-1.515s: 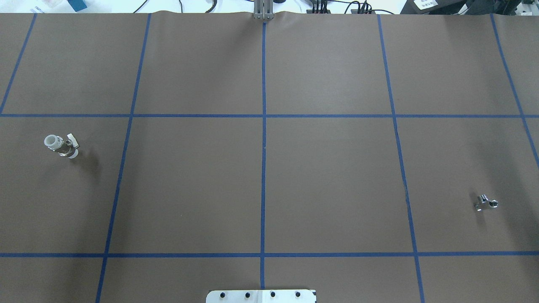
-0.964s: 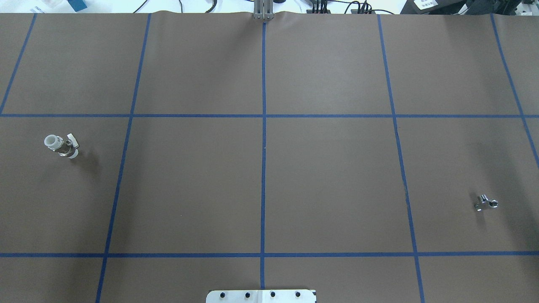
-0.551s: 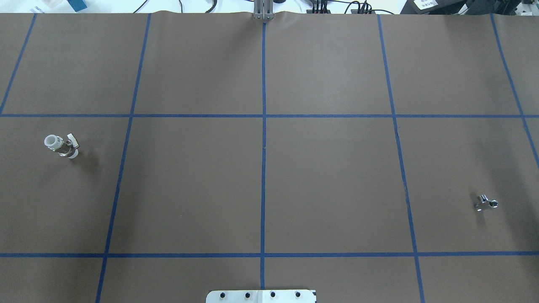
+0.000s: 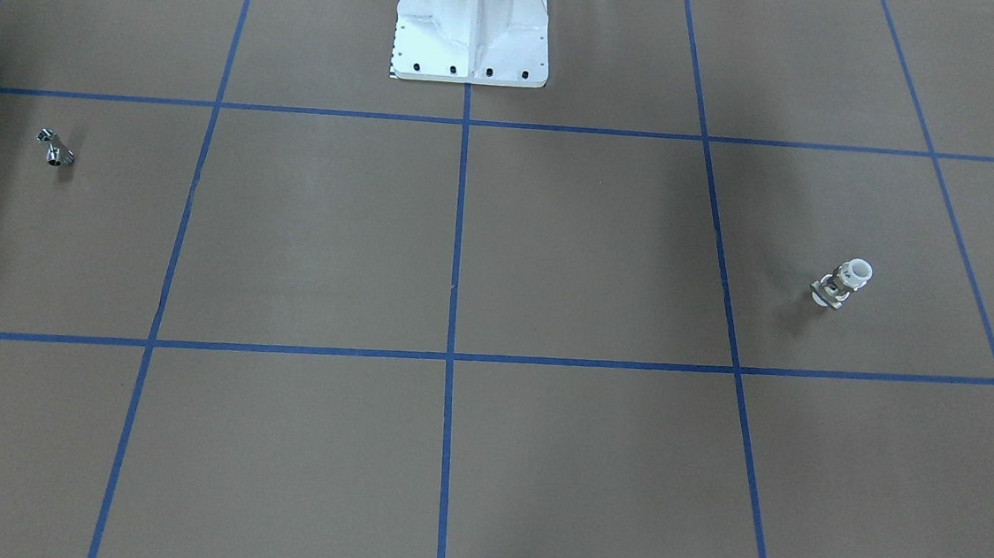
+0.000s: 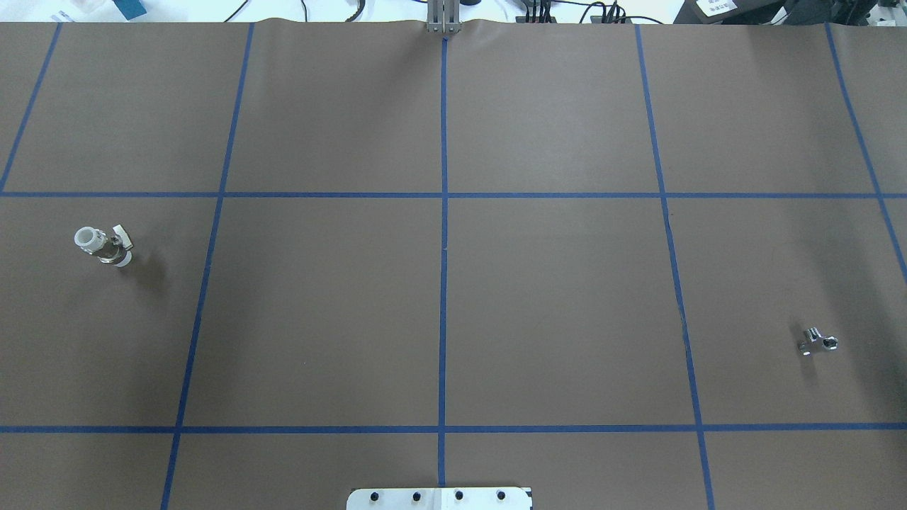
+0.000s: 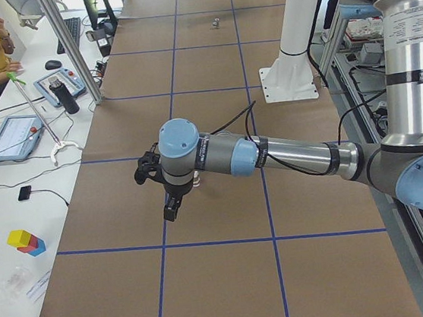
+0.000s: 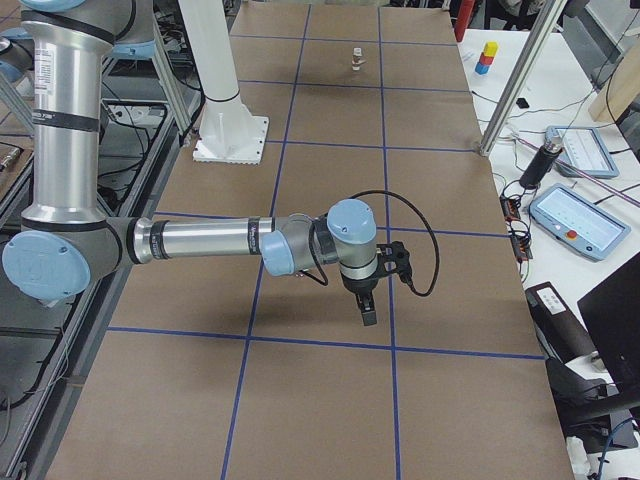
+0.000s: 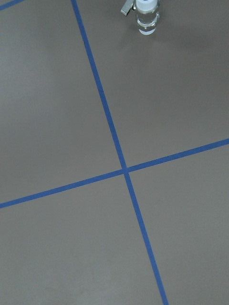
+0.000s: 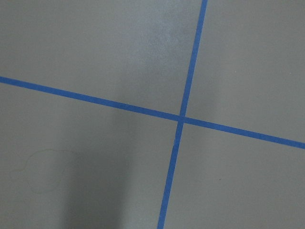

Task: Assemble PPR valve and pipe with both arms

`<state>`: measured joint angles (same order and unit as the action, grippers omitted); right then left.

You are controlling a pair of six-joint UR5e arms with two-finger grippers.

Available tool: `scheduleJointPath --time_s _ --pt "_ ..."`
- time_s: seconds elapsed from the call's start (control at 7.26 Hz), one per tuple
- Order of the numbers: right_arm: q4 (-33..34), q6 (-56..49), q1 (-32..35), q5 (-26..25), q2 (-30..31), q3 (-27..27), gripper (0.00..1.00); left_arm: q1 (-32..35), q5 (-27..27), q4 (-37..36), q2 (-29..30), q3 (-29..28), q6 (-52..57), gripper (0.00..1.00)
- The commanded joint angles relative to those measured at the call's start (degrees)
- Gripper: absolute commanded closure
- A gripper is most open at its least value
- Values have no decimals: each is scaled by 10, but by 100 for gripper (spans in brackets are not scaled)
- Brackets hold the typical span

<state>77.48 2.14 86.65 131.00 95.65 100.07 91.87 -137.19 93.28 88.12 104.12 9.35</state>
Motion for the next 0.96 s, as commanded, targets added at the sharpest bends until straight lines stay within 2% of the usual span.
scheduleJointPath --time_s 0.0,0.14,0.28,0.41,0.69,0.83 --pt "-1 -6 -1 -1 -10 -5 0 -7 -9 75 9 -1 0 0" --pt "-1 -3 -1 -2 -10 -6 0 -48 -12 107 10 -22 -2 0" --pt "-1 -2 -1 -2 -10 -6 0 -84 -8 105 14 -24 -36 0" --pt "-1 -1 -1 -2 -10 -6 0 -112 -4 132 10 -23 -129 0" --pt "-1 0 -1 -2 -10 -6 0 -205 39 239 -9 -23 -276 0" --pt "-1 -1 -1 -2 -10 -7 0 -255 76 254 -9 -23 -327 0"
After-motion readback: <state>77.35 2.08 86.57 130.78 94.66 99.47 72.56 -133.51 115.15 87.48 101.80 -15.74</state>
